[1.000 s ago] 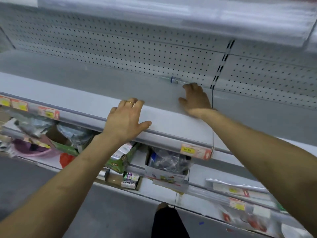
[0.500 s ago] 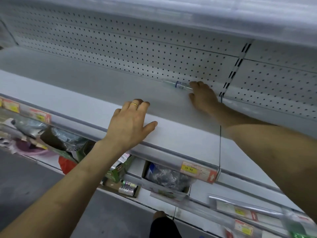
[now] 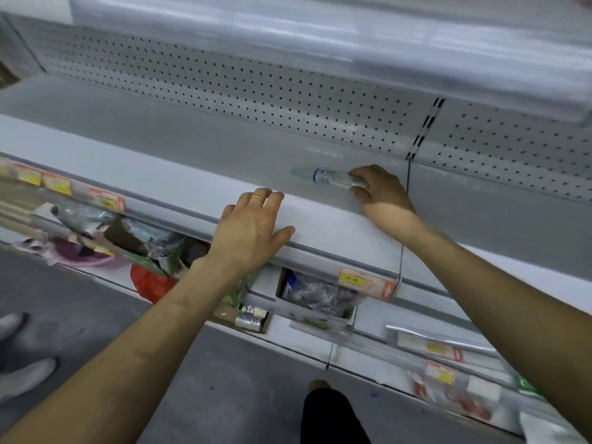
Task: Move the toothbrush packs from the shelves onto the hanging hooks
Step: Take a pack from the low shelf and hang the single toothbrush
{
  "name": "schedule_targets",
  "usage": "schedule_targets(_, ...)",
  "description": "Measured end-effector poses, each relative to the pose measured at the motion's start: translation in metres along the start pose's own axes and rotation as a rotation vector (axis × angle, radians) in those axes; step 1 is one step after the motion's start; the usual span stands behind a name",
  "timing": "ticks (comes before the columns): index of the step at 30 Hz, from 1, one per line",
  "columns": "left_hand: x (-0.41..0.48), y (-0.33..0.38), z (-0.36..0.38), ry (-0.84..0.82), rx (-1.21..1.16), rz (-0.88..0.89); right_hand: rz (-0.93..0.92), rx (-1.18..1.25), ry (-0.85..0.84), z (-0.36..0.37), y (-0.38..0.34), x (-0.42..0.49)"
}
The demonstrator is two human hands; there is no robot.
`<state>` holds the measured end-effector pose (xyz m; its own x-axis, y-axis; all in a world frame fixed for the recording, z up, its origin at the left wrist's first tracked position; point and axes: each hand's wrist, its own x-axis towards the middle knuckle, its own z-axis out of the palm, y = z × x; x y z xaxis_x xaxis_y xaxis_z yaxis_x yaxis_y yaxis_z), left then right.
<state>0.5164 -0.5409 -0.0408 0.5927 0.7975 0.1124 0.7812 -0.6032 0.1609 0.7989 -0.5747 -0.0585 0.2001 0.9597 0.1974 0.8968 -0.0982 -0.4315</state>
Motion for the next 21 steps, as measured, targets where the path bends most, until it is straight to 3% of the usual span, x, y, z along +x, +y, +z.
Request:
schedule_targets(5, -0.027, 0.005, -0.014, 0.001, -0.074, 0.071, -0.03, 0.13, 0.038, -0.037, -0.059, -0.075)
schedule_targets(13, -0.091, 0.012, -0.035, -0.038, -0.239, 0.253, 0.237, 0.53, 0.08, -0.092, -0.146, -0.177)
schedule_targets(21, -0.139, 0.068, -0.065, -0.287, -0.581, 0.391, 0.429, 0.806, 0.303, -0.135, -0.177, -0.248)
